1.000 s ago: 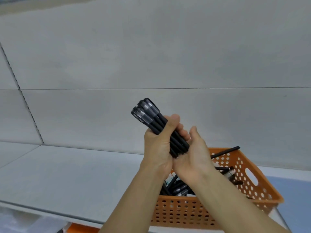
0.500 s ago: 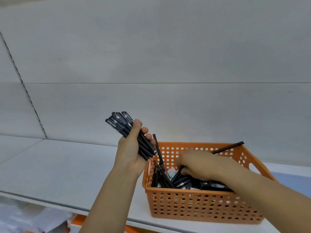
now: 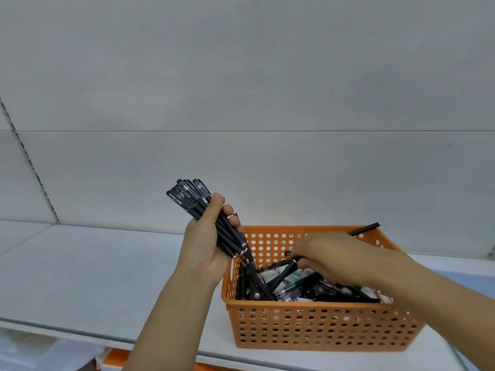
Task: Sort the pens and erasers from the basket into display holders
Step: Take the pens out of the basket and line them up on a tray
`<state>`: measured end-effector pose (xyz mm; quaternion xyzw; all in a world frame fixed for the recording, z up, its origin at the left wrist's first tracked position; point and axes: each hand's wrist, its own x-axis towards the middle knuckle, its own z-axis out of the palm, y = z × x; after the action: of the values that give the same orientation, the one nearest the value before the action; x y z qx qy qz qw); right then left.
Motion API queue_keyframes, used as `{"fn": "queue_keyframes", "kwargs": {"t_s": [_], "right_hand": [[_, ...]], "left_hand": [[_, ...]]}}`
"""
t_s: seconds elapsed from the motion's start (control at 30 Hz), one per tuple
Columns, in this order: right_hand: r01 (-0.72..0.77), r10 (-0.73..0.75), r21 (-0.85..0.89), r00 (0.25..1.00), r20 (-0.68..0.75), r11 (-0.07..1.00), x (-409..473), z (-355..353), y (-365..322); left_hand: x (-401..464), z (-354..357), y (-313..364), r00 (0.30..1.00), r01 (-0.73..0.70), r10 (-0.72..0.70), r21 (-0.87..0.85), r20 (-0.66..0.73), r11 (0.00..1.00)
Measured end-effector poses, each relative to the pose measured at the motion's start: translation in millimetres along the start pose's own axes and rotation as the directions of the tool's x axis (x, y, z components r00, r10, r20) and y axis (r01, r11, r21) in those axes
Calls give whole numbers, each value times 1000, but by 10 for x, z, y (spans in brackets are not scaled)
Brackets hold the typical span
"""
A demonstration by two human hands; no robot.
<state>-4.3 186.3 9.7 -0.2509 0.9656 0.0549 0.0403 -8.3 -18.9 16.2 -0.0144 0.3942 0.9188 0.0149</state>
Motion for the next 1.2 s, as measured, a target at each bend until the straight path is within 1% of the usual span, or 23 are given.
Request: {"fn": "queue_keyframes", "kwargs": {"t_s": [0.1,0.17,0.2,0.23,0.3,0.33,0.37,0.43,0.5,0.63,0.67,0.7,0.73,0.77,0.8,0.83,0.87,0.9,0.93,1.0,1.07,1.13,1.2], "right_hand": [[-166,166,2,983,-79,986,-124,-142,276],[-250,280,176,945,-170,952,-234,-217,476],[-246,328,337,920,-213,909,-279,-233,544],[-205,381,537,893,-240,818,-321,-236,561],[-76,457,862,869,-189,502,-377,-232,427],[-22,454,940,879,-144,340,-390,-221,317],[20,431,974,894,-118,224,-382,-205,189],[59,373,988,922,-109,144,-353,-178,-70],[93,373,973,913,-168,211,-301,-172,-261],[125,403,785,803,-440,607,-261,-185,-398],[114,436,763,763,-477,636,-260,-173,-412],[119,500,789,713,-491,603,-253,-153,-436],[152,592,854,660,-463,498,-236,-134,-465],[215,679,924,628,-379,317,-216,-120,-501],[293,716,954,652,-250,67,-179,-94,-545],[371,690,908,709,-142,-194,-138,-82,-594],[422,652,811,755,-67,-406,-97,-92,-646],[456,634,708,773,-15,-540,-50,-96,-690],[483,635,635,773,15,-603,-4,-90,-729],[517,668,627,744,8,-583,29,-40,-727],[517,678,705,732,-70,-486,-36,-54,-628],[480,546,769,811,-208,-421,-162,-115,-435],[382,352,861,899,-262,-336,-255,-200,-226]], "left_hand": [[-2,-7,-27,1000,21,-21,-6,3,1000],[-1,18,-58,999,34,-34,-5,10,999],[-1,41,-83,999,42,-42,1,13,999],[-10,78,-112,998,55,-55,10,15,998],[-31,161,-199,996,90,-91,30,15,995],[-46,208,-249,993,111,-112,43,22,993],[-63,259,-296,990,132,-134,62,40,989],[-84,347,-367,985,143,-152,104,84,984],[-80,396,-381,983,120,-140,164,118,979],[-82,420,-273,976,86,-131,244,175,966],[-74,420,-246,974,74,-121,239,190,968],[-64,427,-220,974,52,-100,228,202,972],[-55,443,-191,974,24,-73,219,216,975],[-58,476,-167,970,-5,-46,208,239,978],[-69,519,-157,965,-30,-22,192,261,981],[-85,561,-168,962,-52,0,184,274,982],[-106,605,-196,961,-73,17,195,276,978],[-127,643,-235,959,-89,25,218,281,972],[-146,664,-279,954,-96,20,241,298,966],[-167,662,-334,936,-91,-15,284,352,955],[-156,631,-312,905,-79,-70,328,420,941],[-146,611,-281,846,-39,-168,373,506,927],[-148,629,-289,768,20,-299,445,567,895]]}}
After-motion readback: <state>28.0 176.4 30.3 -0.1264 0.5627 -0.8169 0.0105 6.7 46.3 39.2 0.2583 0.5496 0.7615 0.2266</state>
